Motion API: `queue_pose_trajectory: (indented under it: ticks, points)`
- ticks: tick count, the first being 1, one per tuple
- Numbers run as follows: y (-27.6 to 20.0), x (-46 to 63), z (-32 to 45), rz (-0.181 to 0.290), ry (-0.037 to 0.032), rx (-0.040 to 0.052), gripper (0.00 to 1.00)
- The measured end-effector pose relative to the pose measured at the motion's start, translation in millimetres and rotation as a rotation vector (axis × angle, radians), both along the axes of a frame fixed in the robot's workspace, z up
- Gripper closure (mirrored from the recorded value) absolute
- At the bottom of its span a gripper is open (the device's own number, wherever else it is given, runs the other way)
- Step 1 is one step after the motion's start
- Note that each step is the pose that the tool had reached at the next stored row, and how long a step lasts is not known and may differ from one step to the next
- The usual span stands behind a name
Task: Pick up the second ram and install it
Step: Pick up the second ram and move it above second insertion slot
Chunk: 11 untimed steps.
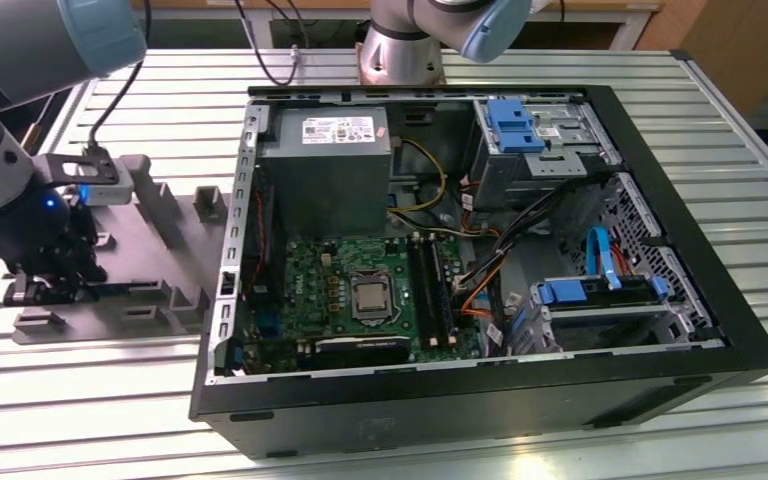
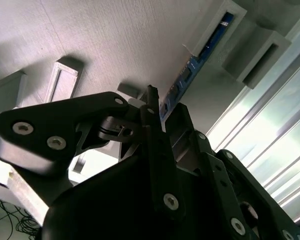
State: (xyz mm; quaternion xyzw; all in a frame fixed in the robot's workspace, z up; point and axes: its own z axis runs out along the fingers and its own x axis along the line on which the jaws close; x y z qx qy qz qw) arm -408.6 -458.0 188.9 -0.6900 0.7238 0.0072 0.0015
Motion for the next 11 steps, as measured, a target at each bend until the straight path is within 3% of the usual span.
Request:
queue_pose_trajectory:
  ticks: [5, 6, 11]
  points:
    - [-0.1, 0.0, -3.3, 0.000, -0.0003, -0.0001, 0.68]
    - [0.0, 0.0, -3.5, 0.000, -0.0003, -0.0001, 0.75]
    - [0.0, 0.0, -4.1, 0.000, -0.0005, 0.0000, 0.75]
